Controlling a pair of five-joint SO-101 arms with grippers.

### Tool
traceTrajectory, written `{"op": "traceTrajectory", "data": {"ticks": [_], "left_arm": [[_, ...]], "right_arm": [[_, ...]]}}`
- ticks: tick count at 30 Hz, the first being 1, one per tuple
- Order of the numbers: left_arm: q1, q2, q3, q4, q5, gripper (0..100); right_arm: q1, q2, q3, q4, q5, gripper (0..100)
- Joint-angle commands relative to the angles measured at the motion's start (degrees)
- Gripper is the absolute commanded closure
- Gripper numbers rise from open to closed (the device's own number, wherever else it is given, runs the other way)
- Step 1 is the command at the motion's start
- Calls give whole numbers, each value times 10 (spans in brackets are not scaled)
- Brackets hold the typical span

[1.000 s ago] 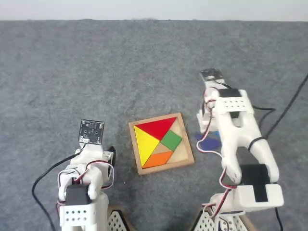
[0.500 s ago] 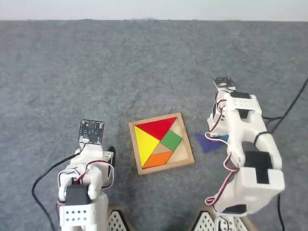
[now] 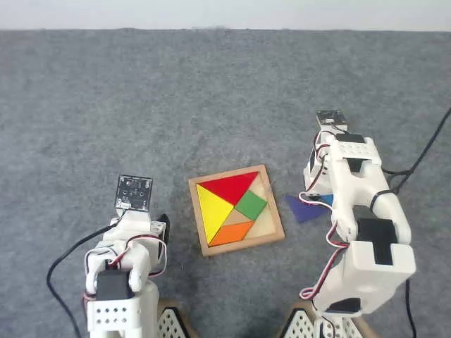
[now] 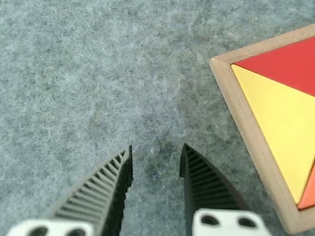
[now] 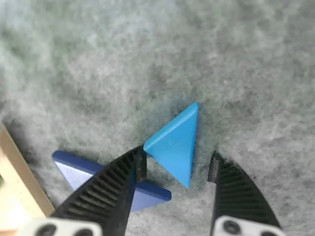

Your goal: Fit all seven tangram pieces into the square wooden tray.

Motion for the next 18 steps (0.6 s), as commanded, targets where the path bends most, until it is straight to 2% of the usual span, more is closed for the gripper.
{"op": "traceTrajectory", "data": {"ticks": [1, 4, 10, 18], "left_arm": [[1, -16, -5, 5, -4, 847], [1, -16, -5, 5, -4, 847], [1, -16, -5, 5, -4, 847], [1, -16, -5, 5, -4, 847]], "right_arm": [[5, 10, -25, -15, -37, 786], [5, 10, -25, -16, -40, 808], [5, 10, -25, -24, -40, 935], [7, 7, -25, -21, -40, 946]]}}
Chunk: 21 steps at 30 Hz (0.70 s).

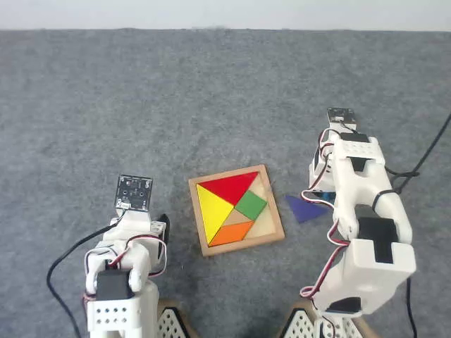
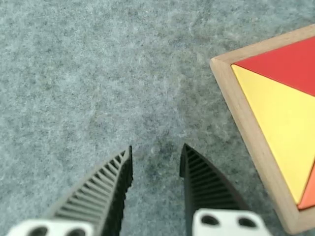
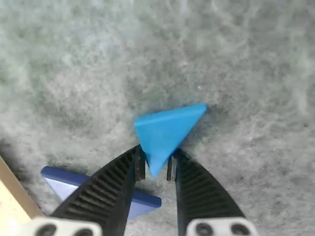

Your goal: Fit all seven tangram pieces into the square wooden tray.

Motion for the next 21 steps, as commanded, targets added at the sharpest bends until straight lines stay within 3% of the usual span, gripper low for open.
{"op": "traceTrajectory", "data": {"ticks": [1, 7, 11, 16, 21], "left_arm": [[1, -16, -5, 5, -4, 847], [1, -16, -5, 5, -4, 847], [1, -16, -5, 5, -4, 847], [1, -16, -5, 5, -4, 847], [1, -16, -5, 5, -4, 847]], "right_arm": [[0, 2, -17, -7, -7, 943], [-3, 1, -31, -2, -22, 843], [-4, 4, -84, 48, -92, 807], [-20, 7, -122, 62, -253, 824], [-56, 7, -120, 30, -290, 815]]}}
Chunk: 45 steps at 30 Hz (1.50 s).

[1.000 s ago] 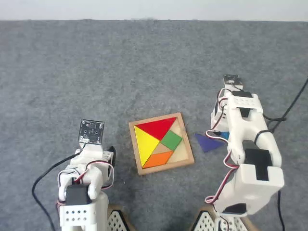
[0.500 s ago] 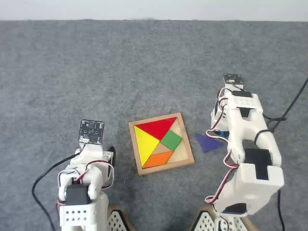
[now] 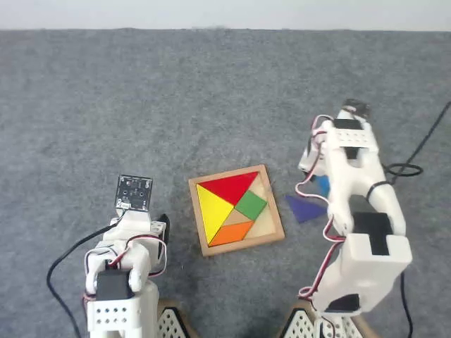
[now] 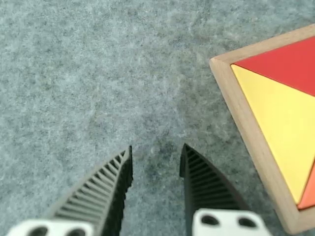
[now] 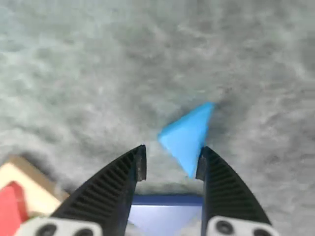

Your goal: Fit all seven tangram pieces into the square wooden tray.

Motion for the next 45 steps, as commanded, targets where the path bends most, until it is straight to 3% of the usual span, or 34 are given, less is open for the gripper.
{"op": "traceTrajectory", "data": {"ticks": [1, 27, 34, 45], "left_arm": [[1, -16, -5, 5, -4, 847], [1, -16, -5, 5, -4, 847], [1, -16, -5, 5, -4, 847], [1, -16, -5, 5, -4, 847]], "right_arm": [[-26, -10, -28, -20, -44, 814], [11, 93, -88, -11, -99, 816], [28, 94, -87, -15, -97, 913], [28, 76, -87, -10, -95, 927]]}}
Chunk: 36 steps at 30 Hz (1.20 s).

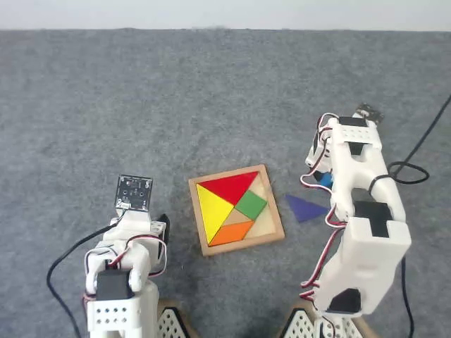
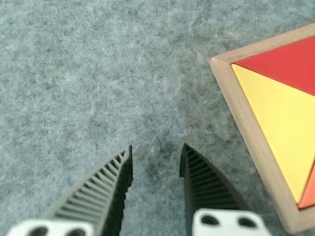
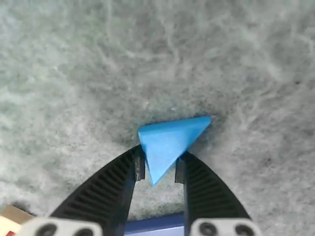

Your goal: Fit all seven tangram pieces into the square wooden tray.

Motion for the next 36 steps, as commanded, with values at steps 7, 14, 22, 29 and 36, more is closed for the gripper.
{"op": "traceTrajectory", "data": {"ticks": [7, 14, 22, 29, 36], "left_arm": [[1, -16, -5, 5, -4, 847], [1, -16, -5, 5, -4, 847], [1, -16, -5, 5, -4, 847], [1, -16, -5, 5, -4, 847], [1, -16, -5, 5, -4, 847]], "right_arm": [[9, -56, -29, 9, -7, 872], [9, -54, -31, -26, -74, 769], [15, -53, -28, -63, -114, 779], [56, -53, -27, -62, -144, 816], [52, -53, -26, -58, -142, 817]]}}
